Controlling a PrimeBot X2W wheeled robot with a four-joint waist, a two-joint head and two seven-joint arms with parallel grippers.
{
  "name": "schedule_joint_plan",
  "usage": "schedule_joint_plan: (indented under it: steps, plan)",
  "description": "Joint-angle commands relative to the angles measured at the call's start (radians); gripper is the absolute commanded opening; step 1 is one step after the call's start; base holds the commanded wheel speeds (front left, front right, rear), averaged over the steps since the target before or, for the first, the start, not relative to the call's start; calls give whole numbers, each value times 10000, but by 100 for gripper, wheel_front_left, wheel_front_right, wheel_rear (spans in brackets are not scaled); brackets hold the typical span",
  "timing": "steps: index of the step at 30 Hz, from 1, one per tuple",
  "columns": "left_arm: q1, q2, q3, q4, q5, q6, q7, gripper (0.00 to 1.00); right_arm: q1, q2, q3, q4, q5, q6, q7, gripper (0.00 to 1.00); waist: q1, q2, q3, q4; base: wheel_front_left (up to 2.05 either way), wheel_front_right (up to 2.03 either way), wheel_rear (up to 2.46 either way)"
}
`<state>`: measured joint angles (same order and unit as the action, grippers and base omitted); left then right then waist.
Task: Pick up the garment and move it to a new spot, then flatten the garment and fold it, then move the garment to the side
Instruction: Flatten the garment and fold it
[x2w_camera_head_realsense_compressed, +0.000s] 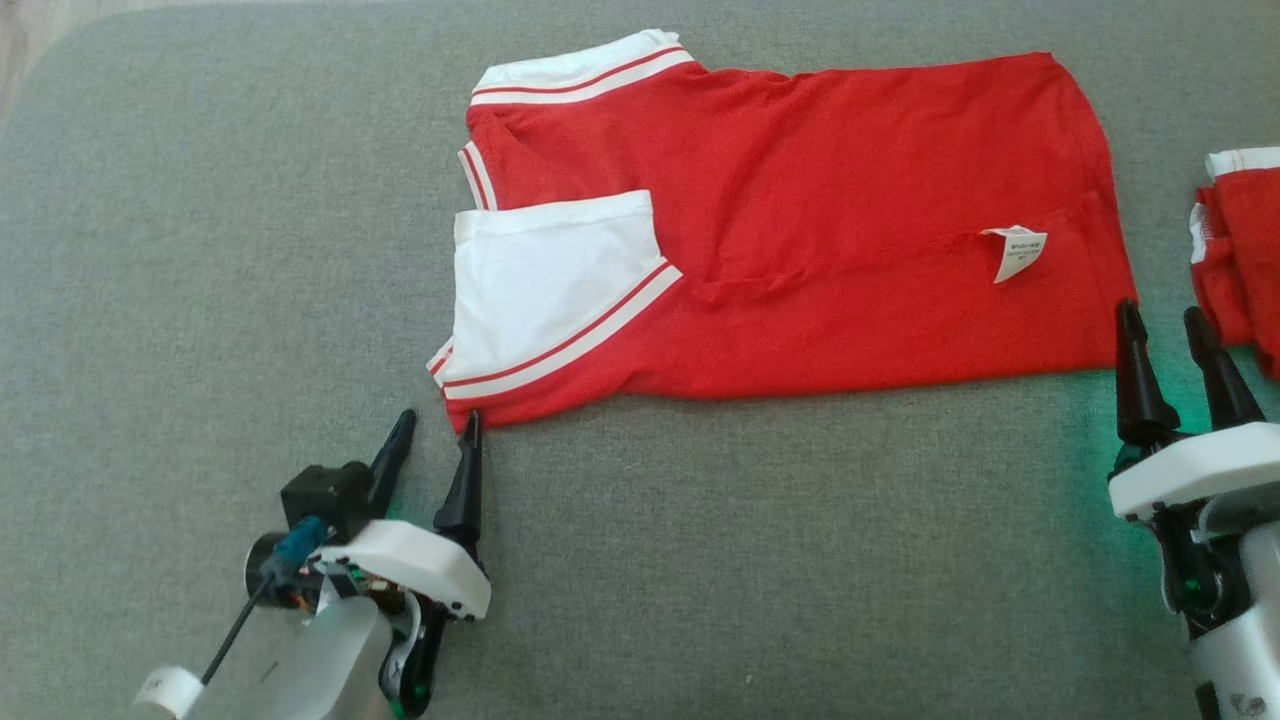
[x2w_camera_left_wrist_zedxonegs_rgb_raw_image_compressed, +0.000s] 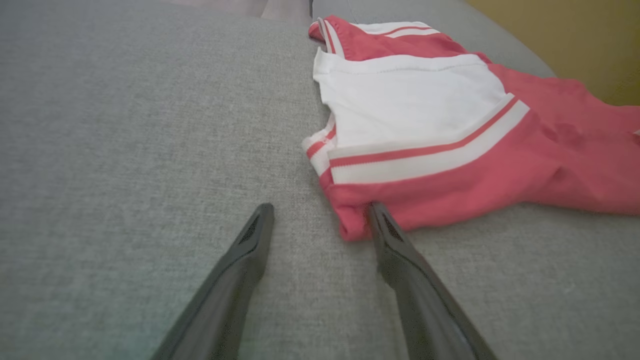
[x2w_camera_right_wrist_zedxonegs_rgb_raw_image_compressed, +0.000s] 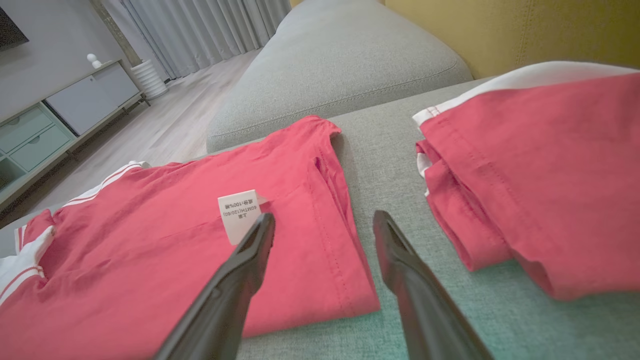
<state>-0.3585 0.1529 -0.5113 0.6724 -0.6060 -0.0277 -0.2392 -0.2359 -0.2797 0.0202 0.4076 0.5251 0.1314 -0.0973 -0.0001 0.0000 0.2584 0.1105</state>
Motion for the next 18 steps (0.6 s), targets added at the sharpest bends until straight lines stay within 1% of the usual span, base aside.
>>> schedule_joint_plan:
  steps: [1, 2, 3, 5, 7, 18]
  plan:
    - [-303, 88, 159, 56, 88, -110, 24, 80, -60, -106, 166, -214, -101, -7, -134, 100, 1, 0, -20, 19, 0, 0, 0]
    - [-361, 75, 106, 154, 118, -149, 24, 41, -54, -117, 170, -178, -111, -7, -120, 100, 1, 0, -29, 33, 0, 0, 0]
    - [-420, 66, 23, 244, 164, -216, 35, 0, -52, -128, 177, -135, -122, -7, -101, 100, 1, 0, -41, 47, 0, 0, 0]
    - [-502, 28, -179, 394, 212, -426, 84, 0, -42, -156, 186, -6, -149, -7, -23, 100, 1, 0, -93, 90, 0, 0, 0]
    - [-582, 33, -268, 491, 273, -496, 50, 0, -56, -175, 128, 174, -217, -7, 24, 100, 1, 0, -163, 134, 0, 0, 0]
    - [-774, 282, -270, 14, 694, -499, -182, 0, -609, -10, -440, 1713, -1349, -7, 741, 100, 1, 0, -316, 369, 0, 0, 0]
